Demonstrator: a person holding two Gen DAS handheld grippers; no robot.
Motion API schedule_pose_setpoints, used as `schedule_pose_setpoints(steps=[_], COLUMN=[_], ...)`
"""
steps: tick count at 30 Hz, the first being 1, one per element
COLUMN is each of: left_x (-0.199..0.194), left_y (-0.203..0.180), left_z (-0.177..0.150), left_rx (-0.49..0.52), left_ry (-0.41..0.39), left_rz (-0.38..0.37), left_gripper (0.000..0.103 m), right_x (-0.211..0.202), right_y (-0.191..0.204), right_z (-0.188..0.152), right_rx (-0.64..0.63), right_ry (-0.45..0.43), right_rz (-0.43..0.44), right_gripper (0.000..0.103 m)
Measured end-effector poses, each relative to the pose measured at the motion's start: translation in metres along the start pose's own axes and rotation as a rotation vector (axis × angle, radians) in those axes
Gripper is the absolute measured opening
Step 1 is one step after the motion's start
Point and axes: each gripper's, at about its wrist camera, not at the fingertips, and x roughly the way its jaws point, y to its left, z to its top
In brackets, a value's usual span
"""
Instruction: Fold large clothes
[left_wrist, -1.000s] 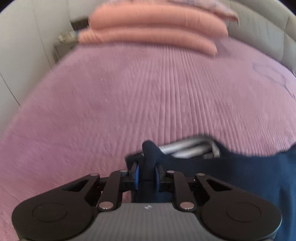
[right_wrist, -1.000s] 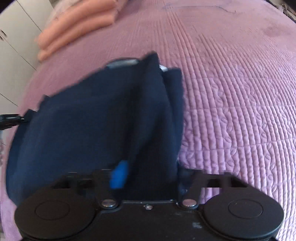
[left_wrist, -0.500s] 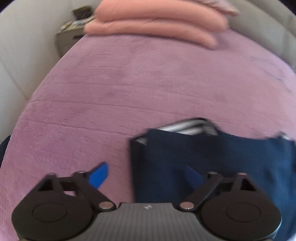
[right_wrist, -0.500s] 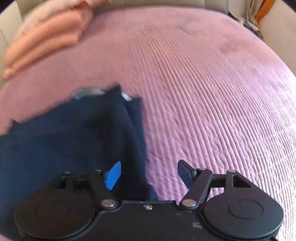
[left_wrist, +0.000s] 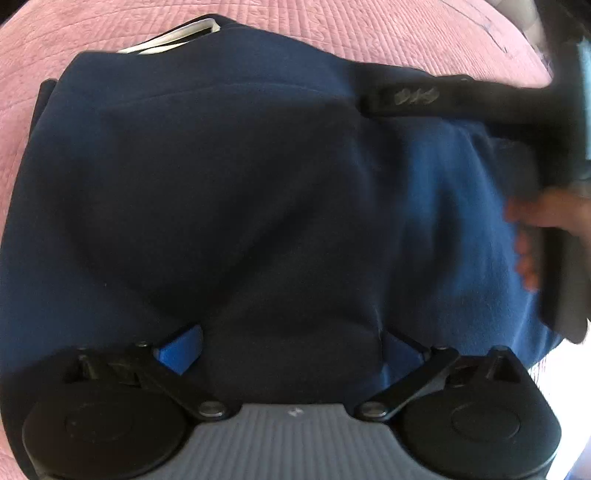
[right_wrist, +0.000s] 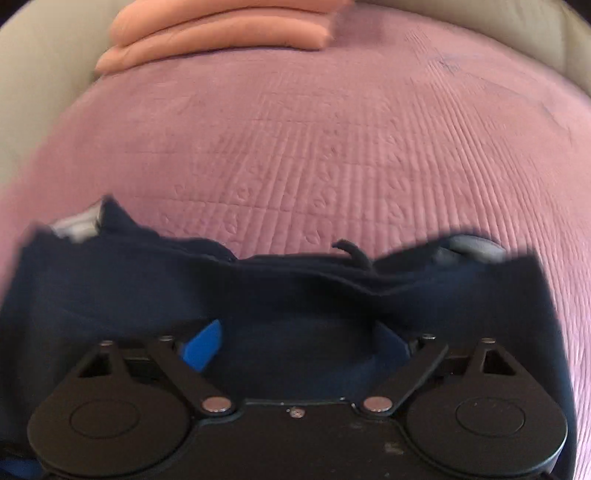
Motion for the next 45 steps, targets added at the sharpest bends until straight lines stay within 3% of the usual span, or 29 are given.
schedule_pose_setpoints(steps=[3,4,7,8,10,11,13,15,17,19,22,24,27,30,33,35,36,38,40,42,45], left_x=[-0.014,-0.025,-0.047,-0.047,-0.036,-0.027,-0.010,-0.009,-0.021,-0.033,-0.032,-0.022,-0.028,-0.034,-0.040,-0.058,-0.066,-0.084,-0.094,-0.090,-0.068], left_y=[0.001,0.005,0.020,0.024,0.027,0.030,0.038,0.043,0.040,0.037,0.043,0.057,0.060,0.057,0.058,0.072,0.079,0.093,0.111,0.129,0.151], left_z=[0.000,-0.001,-0.010,-0.014,-0.017,-0.019,-0.024,-0.027,-0.031,-0.039,-0.056,-0.060,-0.065,-0.072,-0.073,-0.077,-0.079,-0.078,-0.074,-0.072,-0.057], left_rx=[-0.032,-0.071,-0.155,-0.162,-0.158,-0.154,-0.191,-0.226,-0.219,-0.199,-0.202,-0.252,-0.275,-0.247,-0.324,-0.374,-0.384,-0.383,-0.357,-0.354,-0.398], left_ry=[0.028,0.034,0.035,0.046,0.078,0.091,0.112,0.102,0.073,0.044,0.049,0.103,0.094,0.069,0.036,-0.017,-0.039,-0.098,-0.150,-0.155,-0.157], left_rz=[0.000,-0.013,-0.084,-0.103,-0.067,-0.052,-0.072,-0.083,-0.064,-0.047,0.004,0.031,0.014,0.049,0.011,-0.050,-0.065,-0.061,-0.048,-0.058,-0.083], left_gripper=[0.103,0.097,0.096,0.097,0.098,0.103,0.103,0.103,0.102,0.100,0.100,0.100,0.099,0.099,0.094,0.094,0.095,0.097,0.099,0.099,0.098], right_x=[-0.011,-0.021,-0.062,-0.070,-0.074,-0.068,-0.052,-0.060,-0.071,-0.097,-0.114,-0.126,-0.138,-0.123,-0.128,-0.137,-0.146,-0.169,-0.187,-0.180,-0.139], right_y=[-0.010,-0.017,-0.029,-0.026,-0.008,0.003,0.016,0.010,0.001,-0.003,0.023,0.033,0.032,0.035,0.046,0.045,0.037,0.013,-0.009,-0.024,-0.023], right_z=[0.016,0.019,0.003,-0.002,-0.017,-0.029,-0.064,-0.087,-0.088,-0.096,-0.126,-0.144,-0.158,-0.185,-0.202,-0.200,-0.194,-0.177,-0.152,-0.122,-0.081], right_rx=[0.079,0.141,0.271,0.261,0.172,0.114,0.060,0.114,0.189,0.246,0.072,0.017,0.086,0.088,-0.051,-0.088,-0.044,0.114,0.260,0.358,0.331], right_ry=[0.076,0.096,0.041,0.038,0.048,0.057,0.085,-0.029,0.012,-0.017,0.025,-0.023,0.030,0.177,0.173,0.193,0.194,0.110,-0.016,-0.090,-0.064], right_rz=[0.022,0.054,0.125,0.121,0.079,0.053,0.021,0.034,0.048,0.063,0.022,-0.009,-0.011,-0.022,-0.039,-0.007,0.032,0.090,0.094,0.068,0.029], right_gripper=[0.102,0.102,0.102,0.102,0.102,0.102,0.103,0.103,0.101,0.098,0.099,0.100,0.100,0.103,0.103,0.101,0.097,0.097,0.100,0.102,0.102])
